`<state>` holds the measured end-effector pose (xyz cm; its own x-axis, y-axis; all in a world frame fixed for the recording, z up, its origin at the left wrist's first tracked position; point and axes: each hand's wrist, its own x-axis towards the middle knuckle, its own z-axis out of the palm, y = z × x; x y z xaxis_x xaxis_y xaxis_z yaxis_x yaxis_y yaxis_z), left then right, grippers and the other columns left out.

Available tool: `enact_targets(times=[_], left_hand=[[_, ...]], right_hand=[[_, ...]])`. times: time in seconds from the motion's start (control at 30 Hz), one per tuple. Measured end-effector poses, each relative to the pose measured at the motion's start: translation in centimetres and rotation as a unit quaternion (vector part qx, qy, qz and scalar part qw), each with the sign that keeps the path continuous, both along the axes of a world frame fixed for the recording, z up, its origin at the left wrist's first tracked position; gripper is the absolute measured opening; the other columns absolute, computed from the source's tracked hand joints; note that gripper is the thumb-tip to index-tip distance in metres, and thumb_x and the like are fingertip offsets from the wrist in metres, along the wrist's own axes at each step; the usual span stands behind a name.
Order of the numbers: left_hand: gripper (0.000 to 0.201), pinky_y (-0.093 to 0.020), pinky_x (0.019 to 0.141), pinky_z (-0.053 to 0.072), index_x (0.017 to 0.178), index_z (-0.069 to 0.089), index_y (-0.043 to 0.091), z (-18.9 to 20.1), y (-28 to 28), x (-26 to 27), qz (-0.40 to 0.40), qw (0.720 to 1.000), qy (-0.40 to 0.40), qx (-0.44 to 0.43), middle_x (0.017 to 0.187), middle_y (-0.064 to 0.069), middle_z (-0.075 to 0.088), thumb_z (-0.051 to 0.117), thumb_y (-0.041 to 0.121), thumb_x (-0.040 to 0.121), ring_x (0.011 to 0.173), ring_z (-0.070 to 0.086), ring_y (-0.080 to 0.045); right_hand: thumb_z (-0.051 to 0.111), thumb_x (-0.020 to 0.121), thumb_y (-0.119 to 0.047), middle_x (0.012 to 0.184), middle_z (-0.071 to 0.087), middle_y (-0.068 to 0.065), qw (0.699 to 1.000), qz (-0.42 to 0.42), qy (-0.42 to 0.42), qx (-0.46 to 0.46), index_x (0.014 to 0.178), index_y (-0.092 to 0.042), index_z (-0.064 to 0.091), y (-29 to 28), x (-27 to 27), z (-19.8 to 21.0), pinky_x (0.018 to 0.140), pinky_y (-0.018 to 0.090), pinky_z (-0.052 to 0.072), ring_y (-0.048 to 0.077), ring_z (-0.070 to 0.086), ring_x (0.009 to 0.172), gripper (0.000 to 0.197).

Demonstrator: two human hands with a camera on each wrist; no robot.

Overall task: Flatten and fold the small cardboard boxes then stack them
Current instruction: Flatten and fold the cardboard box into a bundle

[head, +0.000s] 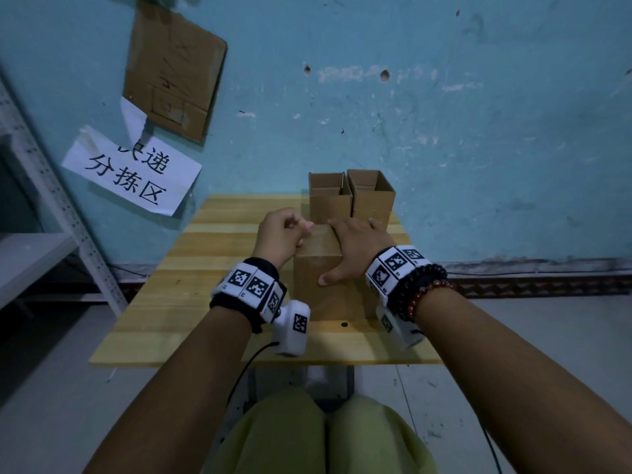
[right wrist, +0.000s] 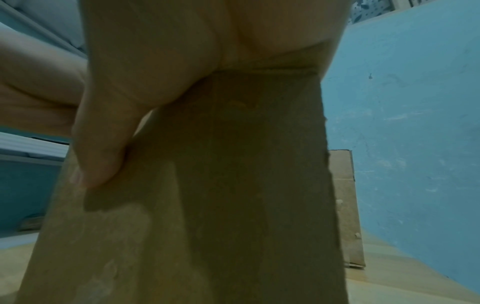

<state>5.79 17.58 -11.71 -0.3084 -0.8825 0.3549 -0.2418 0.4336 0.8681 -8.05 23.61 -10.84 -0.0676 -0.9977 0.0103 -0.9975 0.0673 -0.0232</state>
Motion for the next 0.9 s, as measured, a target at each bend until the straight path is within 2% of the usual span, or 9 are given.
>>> enact_targets(times=[0.07, 0.17, 0.3, 0.4, 0.5, 0.6, 0.67, 0.73, 0.9], left_hand=[[0.031, -0.006, 0.045, 0.040, 0.061, 0.050, 0.016, -0.4, 0.0, 0.1, 0.014, 0.999, 0.036, 0.012, 0.062, 0.002, 0.051, 0.059, 0.004, 0.088, 0.047, 0.049, 0.001], [0.030, -0.004, 0.045, 0.040, 0.062, 0.051, 0.017, -0.6, 0.1, 0.1, 0.013, 0.998, 0.064, 0.007, 0.063, 0.002, 0.051, 0.059, 0.002, 0.087, 0.057, 0.047, -0.007], [0.028, -0.011, 0.049, 0.043, 0.068, 0.052, 0.018, -0.6, 0.0, 0.4, -0.024, 0.997, 0.066, 0.011, 0.066, -0.001, 0.052, 0.057, -0.001, 0.087, 0.058, 0.048, -0.008], [0.029, -0.014, 0.047, 0.040, 0.093, 0.048, 0.024, 0.1, -0.2, 1.3, -0.082, 0.993, 0.061, 0.057, 0.060, -0.001, 0.050, 0.055, -0.004, 0.088, 0.048, 0.049, -0.002], [0.029, -0.011, 0.044, 0.039, 0.118, 0.051, 0.008, 1.0, 0.0, 1.3, -0.084, 0.994, 0.011, 0.074, 0.059, -0.001, 0.048, 0.052, -0.002, 0.091, 0.041, 0.046, 0.004], [0.018, -0.020, 0.062, 0.041, 0.102, 0.064, -0.003, 1.3, 0.2, 0.6, -0.031, 0.996, -0.075, 0.026, 0.074, -0.002, 0.055, 0.054, 0.007, 0.092, 0.065, 0.051, -0.010], [0.015, -0.024, 0.069, 0.039, 0.078, 0.064, 0.004, 1.1, 0.1, 0.4, -0.010, 0.995, -0.093, 0.014, 0.072, -0.001, 0.055, 0.058, 0.012, 0.090, 0.072, 0.050, -0.016], [0.026, -0.024, 0.067, 0.040, 0.063, 0.053, 0.014, 0.8, -0.1, 0.3, 0.003, 0.996, -0.092, 0.022, 0.065, 0.004, 0.051, 0.061, 0.014, 0.088, 0.065, 0.048, -0.014], [0.041, -0.013, 0.058, 0.036, 0.054, 0.039, 0.019, 0.2, 0.2, 0.0, 0.038, 0.996, -0.076, -0.004, 0.067, 0.003, 0.048, 0.067, 0.012, 0.082, 0.062, 0.044, -0.005]], right_hand=[[0.067, 0.058, -0.071, 0.149, 0.031, 0.003, 1.000, 0.000, 0.001, 0.001, 0.146, -0.023, 0.014, 0.0, 0.0, -0.1, 0.118, 0.046, 0.006, 0.021, 0.028, 0.139, 0.113], [0.067, 0.059, -0.070, 0.148, 0.032, 0.003, 1.000, 0.002, 0.002, 0.003, 0.146, -0.023, 0.013, -0.1, -0.1, -0.1, 0.118, 0.048, 0.007, 0.021, 0.028, 0.138, 0.113], [0.067, 0.060, -0.070, 0.149, 0.030, 0.003, 1.000, 0.003, 0.004, 0.003, 0.146, -0.022, 0.013, 0.1, -0.1, 0.0, 0.118, 0.048, 0.007, 0.022, 0.028, 0.138, 0.113], [0.067, 0.058, -0.071, 0.147, 0.033, 0.003, 1.000, 0.006, 0.001, 0.004, 0.145, -0.023, 0.015, 0.0, -0.1, 0.0, 0.118, 0.048, 0.007, 0.023, 0.029, 0.137, 0.112], [0.067, 0.058, -0.071, 0.147, 0.033, 0.002, 1.000, 0.007, 0.000, 0.002, 0.145, -0.022, 0.016, 0.0, -0.1, 0.0, 0.118, 0.047, 0.008, 0.022, 0.029, 0.137, 0.112], [0.067, 0.059, -0.070, 0.147, 0.033, 0.002, 1.000, 0.007, 0.000, 0.003, 0.145, -0.022, 0.016, -0.1, -0.1, 0.1, 0.118, 0.047, 0.007, 0.022, 0.029, 0.138, 0.111], [0.067, 0.059, -0.070, 0.147, 0.033, 0.002, 1.000, 0.006, 0.000, 0.001, 0.145, -0.022, 0.017, 0.0, 0.0, 0.1, 0.118, 0.047, 0.008, 0.022, 0.029, 0.138, 0.111], [0.067, 0.059, -0.069, 0.147, 0.033, 0.002, 1.000, 0.004, 0.000, -0.002, 0.145, -0.022, 0.017, 0.1, 0.0, 0.1, 0.118, 0.048, 0.008, 0.022, 0.029, 0.138, 0.110], [0.067, 0.059, -0.070, 0.147, 0.033, 0.003, 1.000, -0.001, 0.002, 0.004, 0.145, -0.022, 0.016, 0.0, 0.1, 0.0, 0.118, 0.048, 0.009, 0.023, 0.030, 0.137, 0.111]])
